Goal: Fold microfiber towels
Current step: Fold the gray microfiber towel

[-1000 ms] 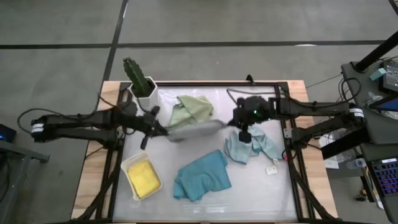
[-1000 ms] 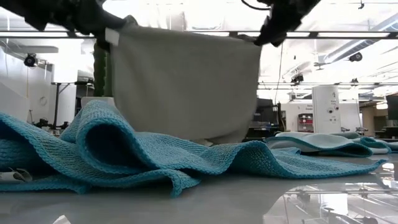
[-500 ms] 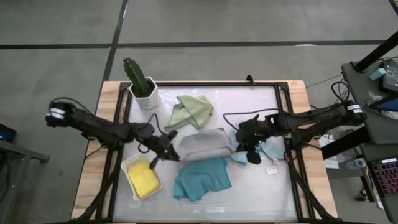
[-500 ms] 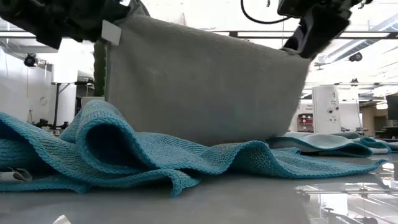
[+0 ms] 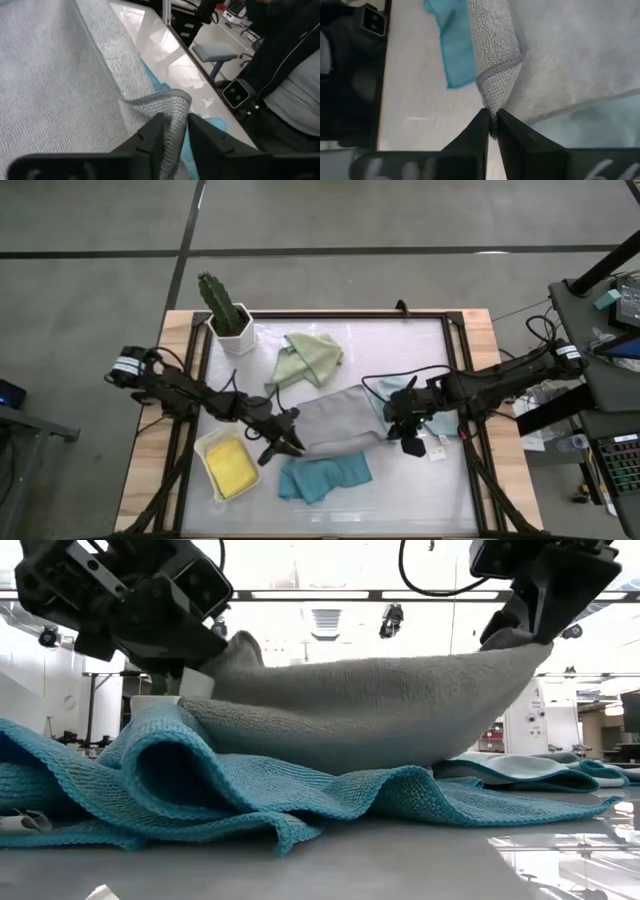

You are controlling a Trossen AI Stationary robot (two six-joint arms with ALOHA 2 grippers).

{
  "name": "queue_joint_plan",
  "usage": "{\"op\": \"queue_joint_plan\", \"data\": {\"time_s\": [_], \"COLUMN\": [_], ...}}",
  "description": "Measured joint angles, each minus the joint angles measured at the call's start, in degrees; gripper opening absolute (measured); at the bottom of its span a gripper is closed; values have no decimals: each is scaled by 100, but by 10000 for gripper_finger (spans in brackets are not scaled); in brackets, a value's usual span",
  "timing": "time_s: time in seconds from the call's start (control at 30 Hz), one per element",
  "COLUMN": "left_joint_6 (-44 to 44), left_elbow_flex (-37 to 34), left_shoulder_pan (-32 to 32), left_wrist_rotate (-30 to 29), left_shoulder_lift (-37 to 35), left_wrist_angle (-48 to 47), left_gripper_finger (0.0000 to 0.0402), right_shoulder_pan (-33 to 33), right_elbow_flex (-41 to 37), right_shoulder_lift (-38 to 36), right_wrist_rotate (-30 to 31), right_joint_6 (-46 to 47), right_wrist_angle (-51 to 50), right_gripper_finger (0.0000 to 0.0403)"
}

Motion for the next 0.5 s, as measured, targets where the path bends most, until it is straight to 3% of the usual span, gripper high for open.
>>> {"op": "queue_joint_plan", "data": {"time_s": [0.13,0.27,0.5], "left_joint_6": [-5,-142,-102], "left_elbow_flex": [26,15,39], "left_shoulder_pan": [0,7,28], "left_wrist_rotate": [-2,-4,0], "left_shoulder_lift": [-27,-233,-955], "left_wrist_angle": [-139,-467,-1852], "left_gripper_finger": [130,173,197], "right_shoulder_pan": [-5,-51,-486], "right_elbow_flex": [8,99,175], "right_shoulder_lift": [0,-9,73], "right_wrist_rotate": [-386,-378,654], "right_joint_6": [194,95,-750], "right_wrist_angle": [-48,-96,421], "right_gripper_finger": [73,115,162]}}
